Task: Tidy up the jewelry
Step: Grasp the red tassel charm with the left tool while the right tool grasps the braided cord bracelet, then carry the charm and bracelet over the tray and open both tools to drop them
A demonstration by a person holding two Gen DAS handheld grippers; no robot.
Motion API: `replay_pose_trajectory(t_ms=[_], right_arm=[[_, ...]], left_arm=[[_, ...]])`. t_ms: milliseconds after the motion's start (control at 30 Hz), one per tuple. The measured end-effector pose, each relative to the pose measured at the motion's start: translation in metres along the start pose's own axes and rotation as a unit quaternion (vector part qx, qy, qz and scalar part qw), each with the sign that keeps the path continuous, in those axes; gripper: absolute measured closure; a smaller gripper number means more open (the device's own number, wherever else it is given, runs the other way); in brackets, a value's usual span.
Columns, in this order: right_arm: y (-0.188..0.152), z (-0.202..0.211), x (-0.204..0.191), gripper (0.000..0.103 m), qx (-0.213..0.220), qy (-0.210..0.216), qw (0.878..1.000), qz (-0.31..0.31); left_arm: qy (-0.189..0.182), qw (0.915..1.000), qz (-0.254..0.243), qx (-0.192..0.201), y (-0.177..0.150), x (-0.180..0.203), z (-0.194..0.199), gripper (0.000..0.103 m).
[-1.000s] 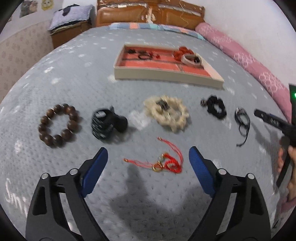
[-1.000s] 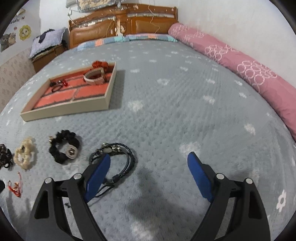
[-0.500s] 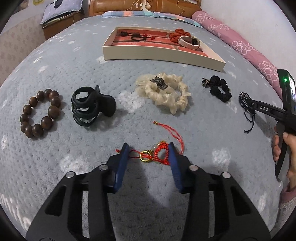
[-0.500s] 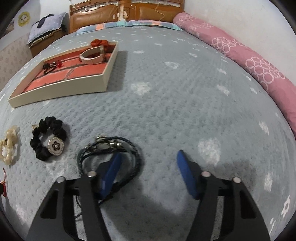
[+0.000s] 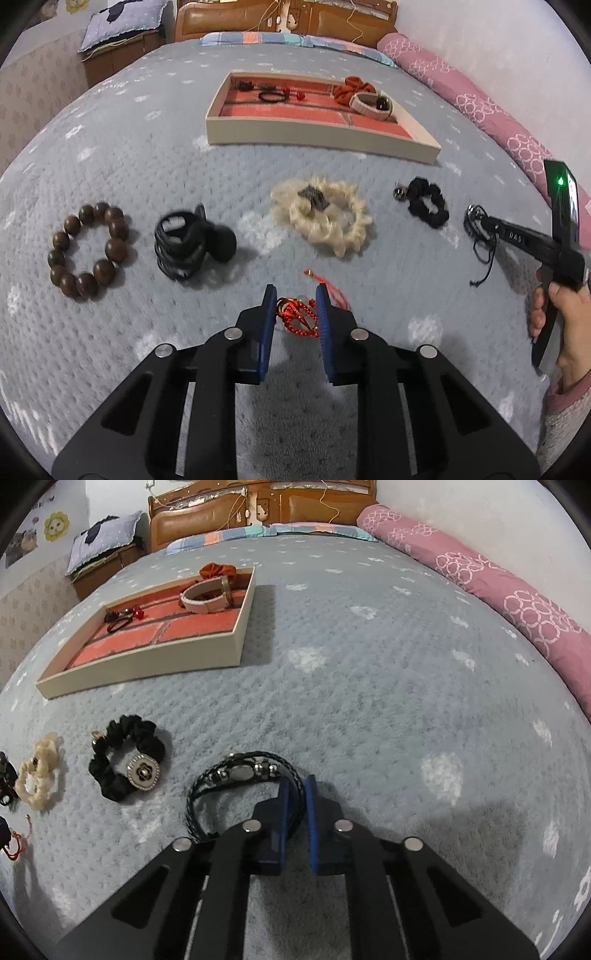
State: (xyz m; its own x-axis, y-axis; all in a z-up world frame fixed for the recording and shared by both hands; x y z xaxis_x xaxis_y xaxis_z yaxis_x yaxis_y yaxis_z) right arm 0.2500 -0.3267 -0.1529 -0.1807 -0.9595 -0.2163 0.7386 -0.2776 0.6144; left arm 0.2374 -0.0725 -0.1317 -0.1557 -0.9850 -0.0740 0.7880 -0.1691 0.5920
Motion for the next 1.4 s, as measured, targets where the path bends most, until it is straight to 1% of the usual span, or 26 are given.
replay_pose_trajectory(t_ms=[167,300,400,500,600,700,800,900,1033,1100,1200,1267,1367,1400], right_arm=[[0.014,0.013,-0.004,0.094,0.018,0.007,1.0,0.001],[0.035,0.025,-0.01,0.094,0.037,0.007,0.999,0.01],[0.059,0.034,-0.015,0.094,0.054,0.009,0.998,0.019],[0.084,0.042,-0.019,0.094,0.071,0.012,0.997,0.023],[0.107,0.045,-0.025,0.094,0.08,0.013,0.996,0.03],[0.13,0.039,-0.032,0.094,0.083,0.009,0.996,0.04],[0.155,0.029,-0.041,0.094,0.085,0.013,0.995,0.044],[0.171,0.019,-0.051,0.094,0.088,0.016,0.995,0.05],[0.191,-0.004,-0.064,0.094,0.087,0.033,0.995,0.047],[0.195,-0.017,-0.07,0.094,0.085,0.034,0.995,0.051],[0.203,-0.048,-0.078,0.094,0.073,0.037,0.995,0.06],[0.205,-0.065,-0.08,0.094,0.064,0.039,0.996,0.057],[0.208,-0.093,-0.08,0.094,0.052,0.046,0.997,0.044],[0.21,-0.102,-0.081,0.094,0.047,0.048,0.997,0.04]], left_arm=[[-0.002,0.9998,0.001,0.017,0.025,-0.003,0.009,0.083],[-0.003,0.9995,0.007,0.031,0.056,-0.008,0.012,0.082],[0.002,0.9991,0.009,0.041,0.085,-0.013,0.009,0.082],[0.01,0.9988,0.008,0.047,0.108,-0.016,0.004,0.082],[0.009,0.9988,0.015,0.046,0.136,-0.021,-0.006,0.082],[0.015,0.9989,0.019,0.041,0.167,-0.024,-0.025,0.082],[0.026,0.9988,0.019,0.037,0.194,-0.026,-0.044,0.082],[0.035,0.9986,0.019,0.034,0.216,-0.028,-0.061,0.082],[0.042,0.9984,0.021,0.032,0.243,-0.026,-0.088,0.082],[0.046,0.9984,0.02,0.026,0.253,-0.023,-0.104,0.082],[0.05,0.9983,0.02,0.02,0.264,-0.02,-0.128,0.082],[0.051,0.9984,0.02,0.012,0.27,-0.017,-0.143,0.082],[0.065,0.9978,0.01,0.001,0.277,-0.009,-0.169,0.082],[0.064,0.9979,0.01,-0.002,0.278,-0.007,-0.174,0.082]])
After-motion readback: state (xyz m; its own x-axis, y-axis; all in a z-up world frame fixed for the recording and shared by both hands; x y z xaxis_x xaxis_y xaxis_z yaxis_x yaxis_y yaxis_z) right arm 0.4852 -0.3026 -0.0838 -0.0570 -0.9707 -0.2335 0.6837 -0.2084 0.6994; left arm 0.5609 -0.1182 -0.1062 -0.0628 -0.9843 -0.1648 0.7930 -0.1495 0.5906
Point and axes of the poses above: each gripper's, at about its wrist camera, not at the fingertips, and z roughly against the way its jaws point, x to its right, y to its top, the point moved 3 cm from there along -z, roughly the way its jaws point, and after that the axes turned 15 degrees about y, right-handed, at the moved point
